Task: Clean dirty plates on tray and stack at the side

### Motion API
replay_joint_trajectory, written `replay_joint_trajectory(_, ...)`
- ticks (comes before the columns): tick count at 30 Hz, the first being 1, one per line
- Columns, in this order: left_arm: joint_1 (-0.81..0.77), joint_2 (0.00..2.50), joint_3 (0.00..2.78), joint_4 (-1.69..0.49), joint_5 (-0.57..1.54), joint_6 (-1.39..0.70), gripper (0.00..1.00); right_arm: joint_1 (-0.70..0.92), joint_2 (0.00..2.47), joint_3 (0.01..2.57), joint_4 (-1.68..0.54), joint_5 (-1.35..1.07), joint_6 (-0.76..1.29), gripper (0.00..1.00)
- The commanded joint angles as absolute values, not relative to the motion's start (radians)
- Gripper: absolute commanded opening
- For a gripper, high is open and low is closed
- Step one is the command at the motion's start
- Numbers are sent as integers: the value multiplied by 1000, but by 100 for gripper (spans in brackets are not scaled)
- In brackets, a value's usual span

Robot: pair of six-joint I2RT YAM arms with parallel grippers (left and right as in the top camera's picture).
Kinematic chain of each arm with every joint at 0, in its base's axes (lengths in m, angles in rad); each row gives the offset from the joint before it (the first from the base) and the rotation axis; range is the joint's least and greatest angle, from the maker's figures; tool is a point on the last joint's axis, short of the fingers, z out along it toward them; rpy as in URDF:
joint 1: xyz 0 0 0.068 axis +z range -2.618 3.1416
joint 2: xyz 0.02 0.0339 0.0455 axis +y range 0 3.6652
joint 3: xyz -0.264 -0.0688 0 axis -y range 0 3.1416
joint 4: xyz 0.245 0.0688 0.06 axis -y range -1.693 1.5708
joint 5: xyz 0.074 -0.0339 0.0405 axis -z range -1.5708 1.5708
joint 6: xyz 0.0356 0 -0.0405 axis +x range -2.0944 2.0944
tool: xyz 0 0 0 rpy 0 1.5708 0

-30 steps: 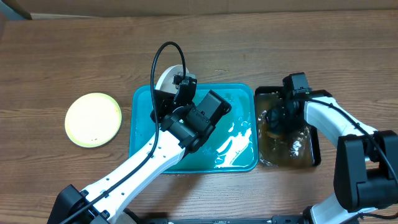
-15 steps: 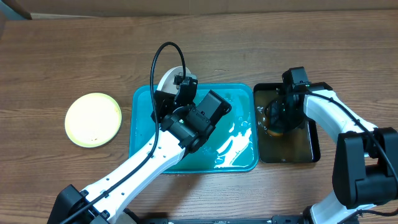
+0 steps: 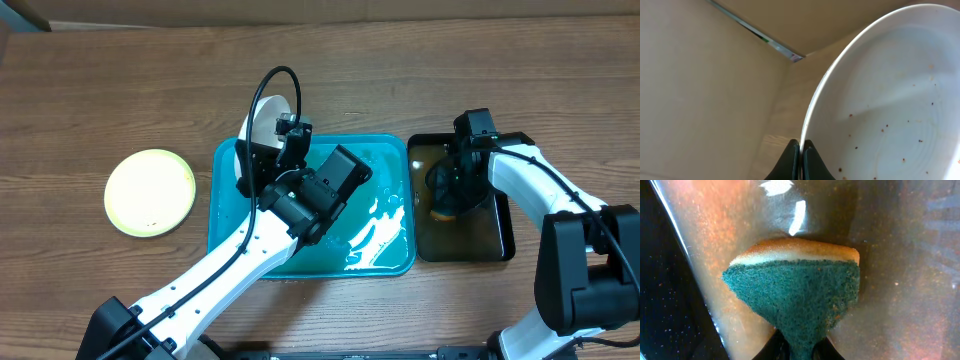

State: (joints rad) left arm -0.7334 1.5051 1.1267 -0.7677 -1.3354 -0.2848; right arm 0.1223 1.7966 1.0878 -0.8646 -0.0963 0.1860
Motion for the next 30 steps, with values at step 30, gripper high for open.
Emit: replay_joint_trajectory(30,-738,1483,1144,-767,-1336,-284,4,121,1662,1203,-955,-62,187,44)
